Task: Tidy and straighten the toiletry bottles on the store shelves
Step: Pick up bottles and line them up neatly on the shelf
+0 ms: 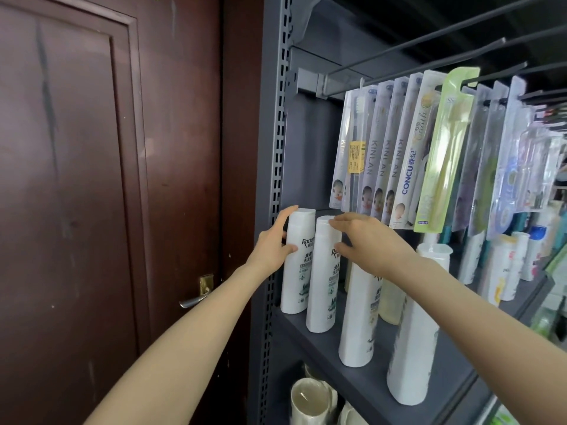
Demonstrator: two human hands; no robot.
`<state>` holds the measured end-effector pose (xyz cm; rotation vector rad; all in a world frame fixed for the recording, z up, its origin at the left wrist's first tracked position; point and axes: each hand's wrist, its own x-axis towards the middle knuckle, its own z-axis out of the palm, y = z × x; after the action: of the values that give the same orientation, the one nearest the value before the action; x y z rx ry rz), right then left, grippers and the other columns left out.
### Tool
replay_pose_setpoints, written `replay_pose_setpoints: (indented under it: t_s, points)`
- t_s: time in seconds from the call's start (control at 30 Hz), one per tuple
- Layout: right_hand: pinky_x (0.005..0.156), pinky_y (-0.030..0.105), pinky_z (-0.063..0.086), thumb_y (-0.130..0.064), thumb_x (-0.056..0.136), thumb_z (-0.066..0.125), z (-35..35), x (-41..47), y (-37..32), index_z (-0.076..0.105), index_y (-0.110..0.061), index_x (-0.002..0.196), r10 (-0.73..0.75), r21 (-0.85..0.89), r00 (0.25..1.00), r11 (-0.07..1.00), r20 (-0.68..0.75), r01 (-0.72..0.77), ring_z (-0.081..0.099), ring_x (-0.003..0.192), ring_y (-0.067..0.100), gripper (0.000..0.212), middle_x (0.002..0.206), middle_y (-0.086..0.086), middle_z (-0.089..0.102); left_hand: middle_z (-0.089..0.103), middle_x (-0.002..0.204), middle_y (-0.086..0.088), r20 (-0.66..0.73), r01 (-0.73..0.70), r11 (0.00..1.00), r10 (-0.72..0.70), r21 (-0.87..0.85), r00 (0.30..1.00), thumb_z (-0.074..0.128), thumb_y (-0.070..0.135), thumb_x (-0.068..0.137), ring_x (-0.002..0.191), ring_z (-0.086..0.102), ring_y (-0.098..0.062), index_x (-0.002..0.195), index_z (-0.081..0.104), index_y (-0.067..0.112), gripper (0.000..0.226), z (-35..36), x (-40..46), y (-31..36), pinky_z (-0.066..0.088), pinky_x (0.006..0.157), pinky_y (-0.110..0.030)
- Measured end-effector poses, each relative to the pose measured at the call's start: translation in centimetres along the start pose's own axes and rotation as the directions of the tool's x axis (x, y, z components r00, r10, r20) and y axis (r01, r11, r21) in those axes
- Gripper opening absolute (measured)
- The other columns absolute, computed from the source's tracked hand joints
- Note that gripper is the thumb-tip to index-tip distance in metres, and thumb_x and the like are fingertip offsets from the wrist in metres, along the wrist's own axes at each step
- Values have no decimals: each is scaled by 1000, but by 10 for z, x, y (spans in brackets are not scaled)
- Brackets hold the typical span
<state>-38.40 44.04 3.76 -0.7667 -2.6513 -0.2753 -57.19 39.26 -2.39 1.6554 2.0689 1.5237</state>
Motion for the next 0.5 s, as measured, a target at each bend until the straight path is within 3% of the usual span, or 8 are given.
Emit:
replay_pose_setpoints:
  t_s: [0.17, 0.3, 0.5]
  points:
    - [99, 44, 44, -18, 93, 49, 0, 0, -1, 50, -10, 133, 13, 8, 1000, 1000, -4, -13, 47, 125, 27, 41, 145, 2, 41, 55, 90, 1, 22, 3, 1000, -3, 4, 1000, 62, 0, 85, 90, 60, -20, 139, 26, 46, 79, 2, 1, 2, 54, 86, -45]
    - [97, 42, 45, -18, 93, 48, -1, -1, -1, 50, -11, 132, 10, 4, 1000, 1000, -4, -10, 48, 124, 27, 40, 145, 2, 41, 49, 101, -7, -67, -23, 990, 33, 137, 997, 66, 1, 82, 91, 55, -22, 139, 31, 39, 77, 7, 2, 8, 50, 90, -42]
    - [96, 43, 45, -16, 92, 48, 0, -1, 0, 52, -9, 129, 3, 1, 1000, 1000, -7, -3, 49, 122, 28, 38, 142, 4, 44, 53, 90, -3, -91, -37, 993, 47, 110, 995, 68, -3, 79, 81, 55, -17, 137, 37, 34, 75, 6, 1, 5, 53, 86, -41]
